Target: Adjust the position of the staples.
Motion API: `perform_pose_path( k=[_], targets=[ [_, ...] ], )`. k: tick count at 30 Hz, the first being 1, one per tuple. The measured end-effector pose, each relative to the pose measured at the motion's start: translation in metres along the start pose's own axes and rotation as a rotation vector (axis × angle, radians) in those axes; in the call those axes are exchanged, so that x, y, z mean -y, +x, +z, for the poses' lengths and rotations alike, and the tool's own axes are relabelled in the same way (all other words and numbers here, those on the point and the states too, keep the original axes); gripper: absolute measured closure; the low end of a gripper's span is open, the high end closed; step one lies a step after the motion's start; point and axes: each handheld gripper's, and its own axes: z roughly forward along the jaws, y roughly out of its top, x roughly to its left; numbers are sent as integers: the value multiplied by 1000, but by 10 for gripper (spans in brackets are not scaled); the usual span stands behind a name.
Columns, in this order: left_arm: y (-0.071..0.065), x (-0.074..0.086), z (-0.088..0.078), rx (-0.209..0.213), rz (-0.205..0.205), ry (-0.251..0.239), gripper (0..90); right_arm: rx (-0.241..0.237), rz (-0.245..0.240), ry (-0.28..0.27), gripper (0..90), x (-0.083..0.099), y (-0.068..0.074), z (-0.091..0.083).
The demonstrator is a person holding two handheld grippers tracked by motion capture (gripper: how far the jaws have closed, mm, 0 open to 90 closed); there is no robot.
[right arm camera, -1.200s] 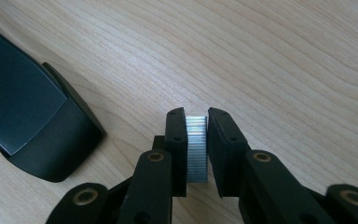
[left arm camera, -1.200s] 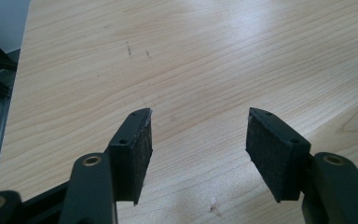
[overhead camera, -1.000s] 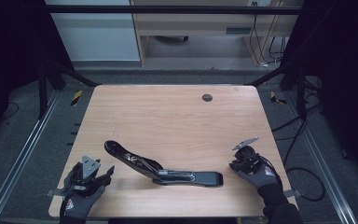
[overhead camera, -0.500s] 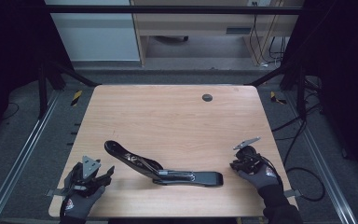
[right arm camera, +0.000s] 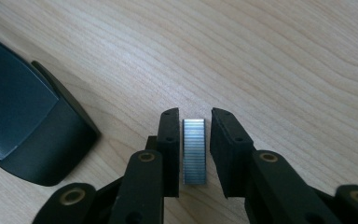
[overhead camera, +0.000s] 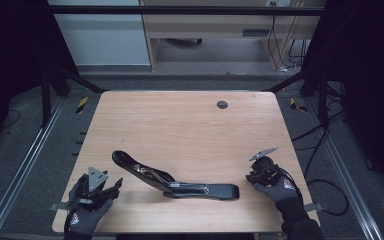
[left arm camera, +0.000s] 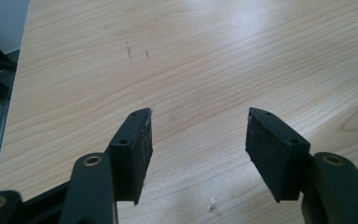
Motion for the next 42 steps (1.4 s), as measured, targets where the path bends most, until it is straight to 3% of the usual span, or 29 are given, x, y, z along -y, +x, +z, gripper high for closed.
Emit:
perform_pose_path(
  k=[3,11,19,32,42],
  targets=[
    [0,0,0,-1,-3,-2,406,-18,51,-15,720,-1,0,-5],
    [0,0,0,-2,0,1,406,-26,33,19,717,-7,-1,-11],
    [0,0,0,-3,-1,1,407,-27,25,42,743,-2,-2,-6],
    [0,0,1,-3,-2,4,407,-34,19,49,782,-2,-2,0],
    [0,0,1,-4,-1,4,408,-37,26,48,763,-3,0,2]
  ],
)
